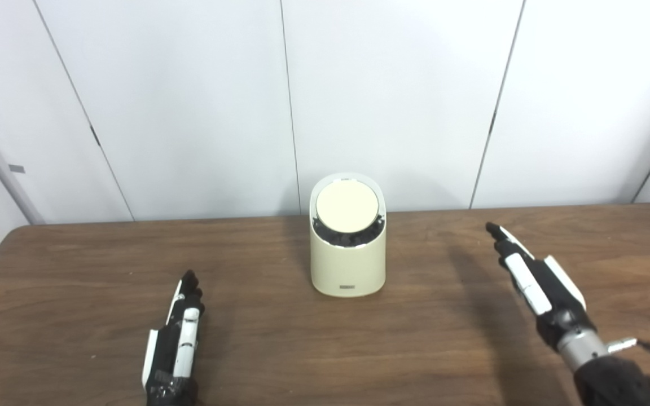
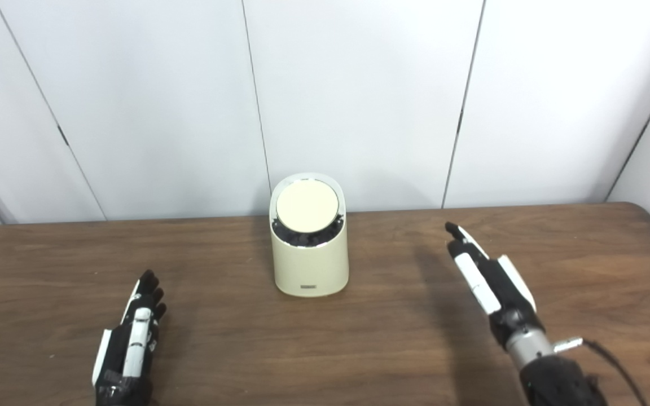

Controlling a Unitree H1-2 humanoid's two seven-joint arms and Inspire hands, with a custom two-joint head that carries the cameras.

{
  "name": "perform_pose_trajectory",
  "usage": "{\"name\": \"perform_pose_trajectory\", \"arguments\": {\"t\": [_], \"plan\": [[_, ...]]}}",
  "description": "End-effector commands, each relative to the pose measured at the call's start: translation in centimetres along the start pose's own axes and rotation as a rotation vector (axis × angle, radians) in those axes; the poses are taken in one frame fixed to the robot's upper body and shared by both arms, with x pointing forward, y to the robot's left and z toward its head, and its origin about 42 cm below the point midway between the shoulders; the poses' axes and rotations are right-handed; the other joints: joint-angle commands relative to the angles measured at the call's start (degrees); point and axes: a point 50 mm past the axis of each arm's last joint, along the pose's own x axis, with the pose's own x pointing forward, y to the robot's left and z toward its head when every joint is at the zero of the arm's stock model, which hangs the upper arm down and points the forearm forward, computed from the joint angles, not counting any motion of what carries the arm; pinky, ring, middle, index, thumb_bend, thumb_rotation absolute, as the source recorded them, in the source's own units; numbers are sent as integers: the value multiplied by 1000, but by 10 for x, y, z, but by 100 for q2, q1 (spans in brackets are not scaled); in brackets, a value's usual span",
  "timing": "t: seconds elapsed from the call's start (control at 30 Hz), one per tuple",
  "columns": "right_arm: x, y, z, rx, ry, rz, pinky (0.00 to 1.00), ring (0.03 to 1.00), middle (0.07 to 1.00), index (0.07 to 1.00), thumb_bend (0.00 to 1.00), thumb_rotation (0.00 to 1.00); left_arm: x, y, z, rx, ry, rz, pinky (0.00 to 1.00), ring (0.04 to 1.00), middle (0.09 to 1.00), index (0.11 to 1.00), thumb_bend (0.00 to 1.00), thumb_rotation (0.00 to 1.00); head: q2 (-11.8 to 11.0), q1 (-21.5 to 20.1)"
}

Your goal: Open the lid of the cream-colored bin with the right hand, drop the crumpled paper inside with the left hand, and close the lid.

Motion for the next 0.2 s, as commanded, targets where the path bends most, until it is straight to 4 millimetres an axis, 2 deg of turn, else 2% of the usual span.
{"name": "perform_pose_trajectory", "arguments": {"t": [0.0, 0.17], "plan": [[1, 2, 11, 36, -59, -28, 976, 976, 973, 944, 547, 1000, -13, -1, -9, -27, 42, 1, 1000, 1000, 1000, 1000, 462, 908, 22, 3], [-5, 19, 5, 49, -73, -61, 929, 946, 935, 912, 514, 1000, -15, -1, -4, -36, 51, -11, 1000, 1000, 1000, 1000, 470, 935, 82, -47]]}}
